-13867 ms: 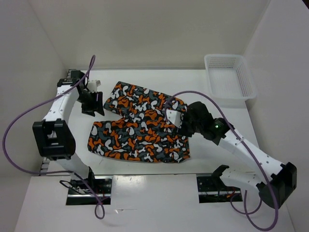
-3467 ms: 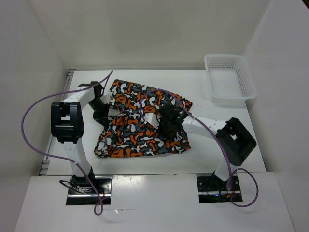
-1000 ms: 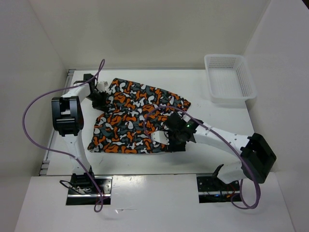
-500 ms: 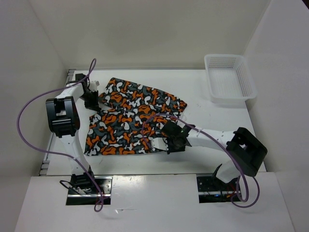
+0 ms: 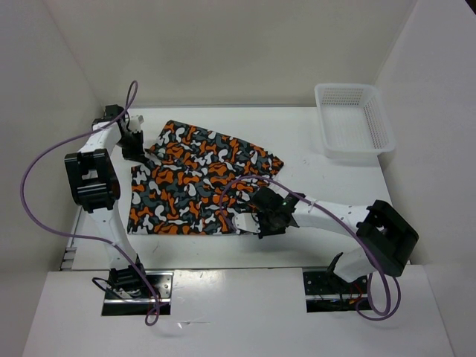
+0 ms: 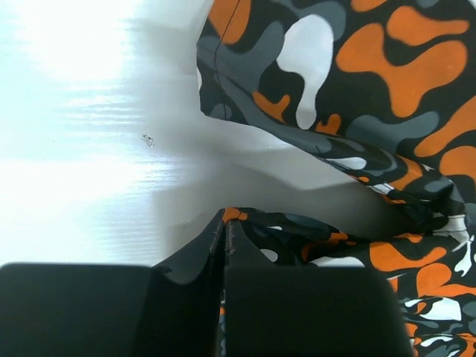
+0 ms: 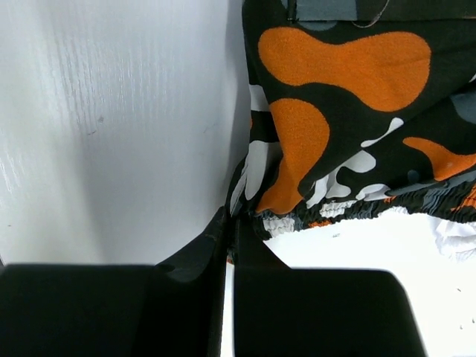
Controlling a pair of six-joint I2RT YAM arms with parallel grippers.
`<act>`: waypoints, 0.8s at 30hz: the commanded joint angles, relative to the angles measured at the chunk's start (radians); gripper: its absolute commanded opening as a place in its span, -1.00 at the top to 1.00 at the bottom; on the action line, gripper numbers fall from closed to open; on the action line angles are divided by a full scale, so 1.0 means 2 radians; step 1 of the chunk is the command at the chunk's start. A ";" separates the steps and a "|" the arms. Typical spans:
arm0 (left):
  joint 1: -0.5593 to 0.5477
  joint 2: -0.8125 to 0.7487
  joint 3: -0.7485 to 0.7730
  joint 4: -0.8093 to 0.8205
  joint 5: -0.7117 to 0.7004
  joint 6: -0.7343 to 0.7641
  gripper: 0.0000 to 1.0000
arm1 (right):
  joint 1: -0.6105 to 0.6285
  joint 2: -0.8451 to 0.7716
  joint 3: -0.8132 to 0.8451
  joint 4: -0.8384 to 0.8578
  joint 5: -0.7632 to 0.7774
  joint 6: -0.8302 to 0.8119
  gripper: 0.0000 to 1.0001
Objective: Fold and stack the shorts
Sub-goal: Fold the shorts
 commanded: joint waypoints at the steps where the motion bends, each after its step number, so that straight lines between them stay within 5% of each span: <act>1: 0.011 -0.008 0.029 0.035 -0.048 0.004 0.99 | 0.003 -0.010 -0.002 -0.071 -0.006 0.002 1.00; 3: 0.011 -0.002 0.024 0.028 -0.048 0.004 0.90 | 0.003 -0.015 -0.002 -0.071 -0.010 0.008 0.74; 4: 0.011 -0.002 0.016 0.022 -0.048 0.004 0.66 | 0.003 -0.015 -0.002 -0.061 -0.010 0.017 0.56; 6: 0.011 -0.002 0.004 0.022 -0.048 0.004 0.36 | 0.003 -0.015 0.010 -0.056 -0.005 0.028 -0.01; 9: 0.011 -0.018 -0.013 0.022 -0.044 0.004 -0.01 | 0.003 -0.015 0.033 -0.043 -0.012 0.050 -0.31; 12: 0.011 -0.030 -0.018 0.022 -0.044 0.004 -0.21 | 0.003 -0.015 0.065 -0.023 -0.022 0.077 -0.40; 24: 0.011 -0.098 0.036 0.038 -0.052 0.004 -0.37 | -0.036 -0.025 0.202 0.099 -0.029 0.221 -0.37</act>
